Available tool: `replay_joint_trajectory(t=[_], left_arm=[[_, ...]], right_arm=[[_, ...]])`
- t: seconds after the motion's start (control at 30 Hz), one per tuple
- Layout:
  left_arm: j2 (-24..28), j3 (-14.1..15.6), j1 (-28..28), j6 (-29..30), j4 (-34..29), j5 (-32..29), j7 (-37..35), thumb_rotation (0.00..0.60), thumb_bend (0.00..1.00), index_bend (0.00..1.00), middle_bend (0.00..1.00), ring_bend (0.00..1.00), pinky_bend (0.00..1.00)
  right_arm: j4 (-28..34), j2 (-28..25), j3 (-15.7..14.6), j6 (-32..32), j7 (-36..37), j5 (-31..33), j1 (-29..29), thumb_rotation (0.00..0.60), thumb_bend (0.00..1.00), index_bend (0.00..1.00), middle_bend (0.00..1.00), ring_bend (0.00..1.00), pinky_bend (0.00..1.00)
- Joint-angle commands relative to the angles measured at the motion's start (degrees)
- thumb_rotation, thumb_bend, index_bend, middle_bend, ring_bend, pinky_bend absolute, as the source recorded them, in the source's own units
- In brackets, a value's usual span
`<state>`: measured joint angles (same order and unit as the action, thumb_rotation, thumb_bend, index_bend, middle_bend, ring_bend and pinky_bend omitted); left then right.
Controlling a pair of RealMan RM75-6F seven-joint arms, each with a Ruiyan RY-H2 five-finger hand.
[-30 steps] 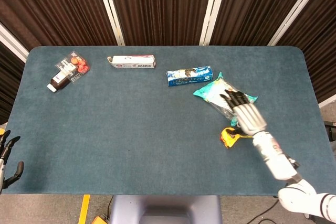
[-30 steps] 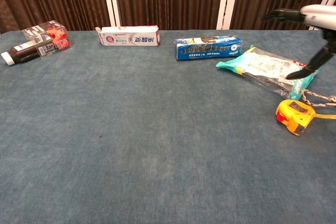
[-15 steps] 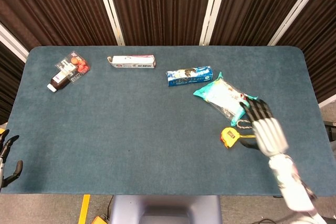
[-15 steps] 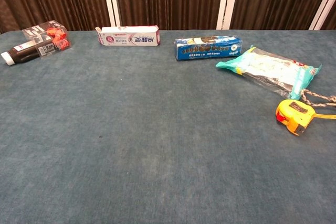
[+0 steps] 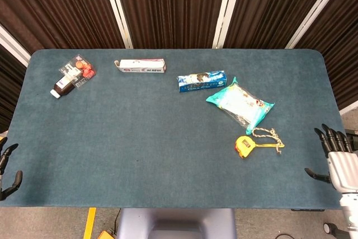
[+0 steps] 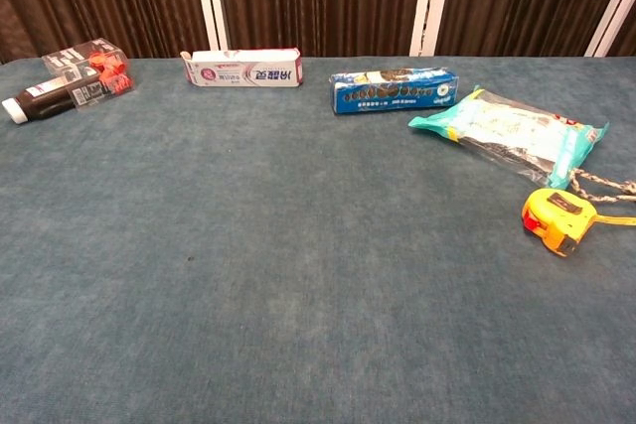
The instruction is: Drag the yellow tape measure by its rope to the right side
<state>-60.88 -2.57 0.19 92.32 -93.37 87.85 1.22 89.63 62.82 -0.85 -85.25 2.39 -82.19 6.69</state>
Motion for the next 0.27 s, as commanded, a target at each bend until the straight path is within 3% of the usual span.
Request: replay_joint_trajectory(t=[0.03,0.27], left_arm=[[0.00,-0.03,0.02,-0.09,0.08,-0.21,0.06,0.600,0.47,0.14,0.00,0.00,0.08],[0.10,0.08,0.20,0.19,-0.01,-0.01,0.33,0.600,0.47,0.14,0.00,0.00,0.08]], right_arm=[[-0.20,0.67,0.34,1.30,-1.57,0.01,0.19,0.600,0.06,0.16,0.03,0.00,0.00],[-0.72,1.57,0.98,1.07,-1.67,-1.19,-0.08,0.600,0.06,0.16,0.03,0.00,0.00]])
